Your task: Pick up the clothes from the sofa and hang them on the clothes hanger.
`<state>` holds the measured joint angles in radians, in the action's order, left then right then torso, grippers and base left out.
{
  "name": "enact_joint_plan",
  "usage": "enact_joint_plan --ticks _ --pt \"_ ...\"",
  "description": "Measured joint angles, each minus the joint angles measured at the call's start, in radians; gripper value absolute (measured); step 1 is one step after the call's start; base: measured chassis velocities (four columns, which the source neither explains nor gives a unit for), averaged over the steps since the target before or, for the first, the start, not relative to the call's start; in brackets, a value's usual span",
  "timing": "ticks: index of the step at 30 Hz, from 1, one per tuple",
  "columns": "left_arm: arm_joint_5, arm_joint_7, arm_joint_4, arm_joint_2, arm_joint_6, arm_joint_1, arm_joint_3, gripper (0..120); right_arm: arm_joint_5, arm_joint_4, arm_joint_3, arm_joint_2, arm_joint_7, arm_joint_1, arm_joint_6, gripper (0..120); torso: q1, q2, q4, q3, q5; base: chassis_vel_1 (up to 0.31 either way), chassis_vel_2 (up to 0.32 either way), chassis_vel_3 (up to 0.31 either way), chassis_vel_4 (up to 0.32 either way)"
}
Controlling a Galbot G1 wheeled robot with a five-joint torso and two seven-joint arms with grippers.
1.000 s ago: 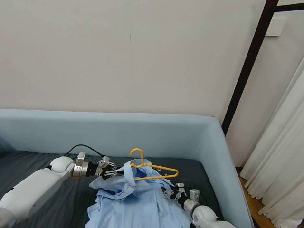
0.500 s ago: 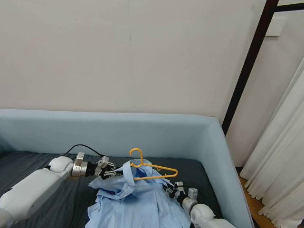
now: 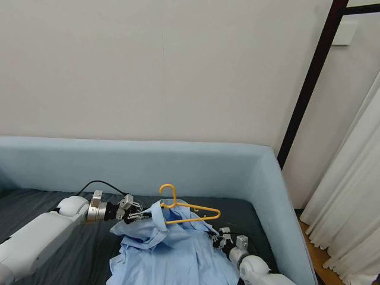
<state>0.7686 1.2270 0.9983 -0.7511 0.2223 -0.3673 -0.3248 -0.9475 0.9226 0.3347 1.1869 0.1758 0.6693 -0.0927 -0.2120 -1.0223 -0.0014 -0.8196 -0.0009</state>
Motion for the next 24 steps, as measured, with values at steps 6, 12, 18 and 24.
enact_joint_plan --ticks 6,12,18,24 --pt "-0.033 0.041 -0.010 0.009 0.014 -0.005 0.030 7 -0.031 0.083 -0.016 -0.044 -0.056 -0.013 0.005 0 0.000 0.000 0.0001 0.000 0.0001 0.000 0.000 0.000 0.000" --pt "-0.071 0.068 -0.002 0.014 0.017 -0.012 0.050 7 -0.056 0.151 -0.039 -0.078 -0.096 -0.023 0.017 0 0.000 0.000 0.0000 0.000 0.0001 0.000 0.000 0.000 0.000" --pt "-0.101 0.074 0.000 0.025 0.025 -0.026 0.080 7 -0.077 0.304 -0.062 -0.149 -0.136 -0.016 0.038 0 0.000 0.000 0.0001 0.000 0.0000 0.000 0.000 0.000 0.000" --pt "-0.099 0.065 -0.005 0.034 0.026 -0.044 0.110 7 -0.112 0.471 -0.086 -0.226 -0.181 0.012 0.081 0 0.000 0.000 0.0000 0.000 0.0002 0.000 0.000 0.000 0.000"
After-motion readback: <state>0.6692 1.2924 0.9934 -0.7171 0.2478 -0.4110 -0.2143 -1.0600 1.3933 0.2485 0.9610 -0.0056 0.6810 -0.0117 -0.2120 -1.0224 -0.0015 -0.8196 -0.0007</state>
